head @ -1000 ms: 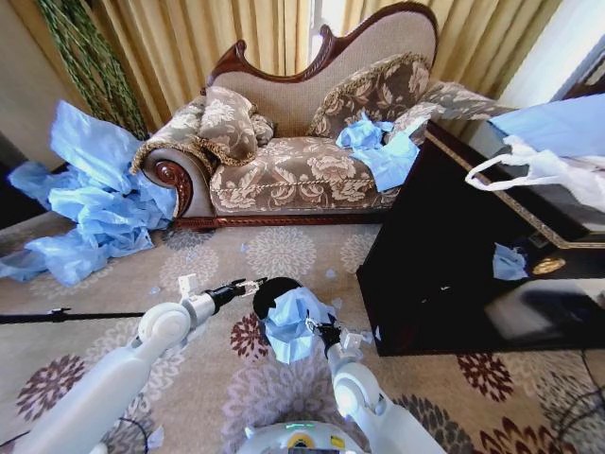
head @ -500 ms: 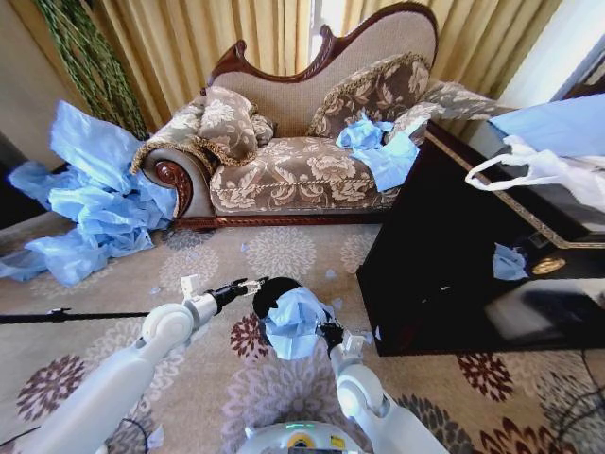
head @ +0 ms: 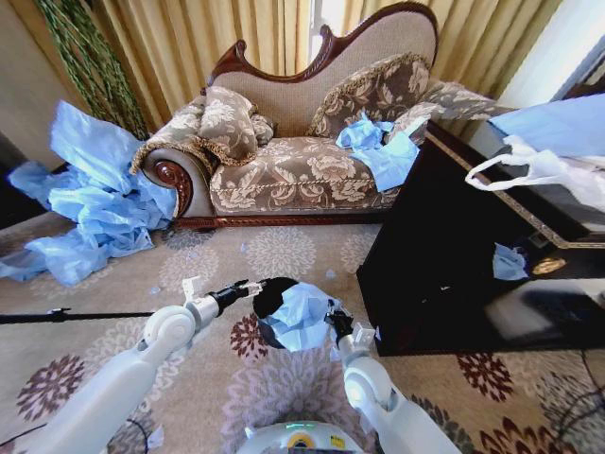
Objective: Place a garbage bag over the trash bin.
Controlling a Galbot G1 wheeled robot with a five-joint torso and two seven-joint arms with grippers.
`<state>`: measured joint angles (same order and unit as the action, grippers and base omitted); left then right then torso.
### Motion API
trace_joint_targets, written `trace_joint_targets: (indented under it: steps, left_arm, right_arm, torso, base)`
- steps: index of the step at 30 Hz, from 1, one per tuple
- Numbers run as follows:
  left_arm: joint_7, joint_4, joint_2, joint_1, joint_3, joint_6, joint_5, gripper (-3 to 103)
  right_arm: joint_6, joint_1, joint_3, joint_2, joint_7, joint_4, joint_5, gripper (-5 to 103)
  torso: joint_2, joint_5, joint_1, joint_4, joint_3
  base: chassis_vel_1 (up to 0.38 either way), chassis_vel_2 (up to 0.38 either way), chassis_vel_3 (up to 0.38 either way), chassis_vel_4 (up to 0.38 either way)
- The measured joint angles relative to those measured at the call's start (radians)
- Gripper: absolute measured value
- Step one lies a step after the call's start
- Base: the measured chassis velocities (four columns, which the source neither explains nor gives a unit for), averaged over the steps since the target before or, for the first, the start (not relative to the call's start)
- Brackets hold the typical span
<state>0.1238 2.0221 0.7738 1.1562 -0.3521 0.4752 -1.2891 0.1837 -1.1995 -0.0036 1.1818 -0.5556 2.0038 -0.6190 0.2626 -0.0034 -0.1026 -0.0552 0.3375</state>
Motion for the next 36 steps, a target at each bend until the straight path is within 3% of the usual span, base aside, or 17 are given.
trace_joint_targets:
  steps: [8,15,20,24,29,34,36]
  left_arm:
    - [-0.003,0.017,-0.004,0.016,-0.001,0.000,0.008,100]
    - [-0.012,0.033,0.002,0.033,0.006,0.003,0.042,100]
    - [-0.077,0.046,-0.002,0.052,0.019,0.001,0.106,100]
    - [-0.097,0.049,0.000,0.049,0.039,-0.017,0.116,100]
    - [-0.110,0.031,0.018,0.026,0.098,-0.020,0.168,100]
    - [-0.120,0.001,0.057,0.009,0.153,-0.033,0.207,100]
    - [-0.169,-0.029,0.080,-0.014,0.204,-0.085,0.216,100]
  right_arm:
    - [-0.001,-0.022,0.051,-0.003,0.001,0.066,0.001,0]
    - [0.013,-0.038,0.110,-0.046,0.000,0.157,-0.048,0]
    - [0.016,-0.039,0.176,-0.089,0.024,0.219,-0.116,0]
    - [0.008,-0.023,0.219,-0.120,0.058,0.264,-0.174,0]
    - [0.024,0.031,0.292,-0.211,0.075,0.375,-0.363,0]
    - [0.035,0.055,0.328,-0.280,0.074,0.423,-0.456,0]
    - [0.043,0.055,0.361,-0.320,0.075,0.449,-0.508,0]
  torso:
    - [0.000,0.0000,0.000,0.0000,0.000]
    - [0.000,0.0001,0.000,0.0000,0.000]
    - [0.000,0.0001,0.000,0.0000,0.000]
    - [0.000,0.0001,0.000,0.0000,0.000]
    - [0.000,0.0002,0.000,0.0000,0.000]
    - [0.000,0.0002,0.000,0.0002,0.000]
    - [0.000,0.0000,0.000,0.0002,0.000]
  base:
    - [0.000,0.000,0.000,0.000]
    - [0.000,0.000,0.000,0.000]
    - [0.000,0.000,0.000,0.000]
    - [0.000,0.000,0.000,0.000]
    - [0.000,0.000,0.000,0.000]
    - [0.000,0.000,0.000,0.000]
    - [0.000,0.000,0.000,0.000]
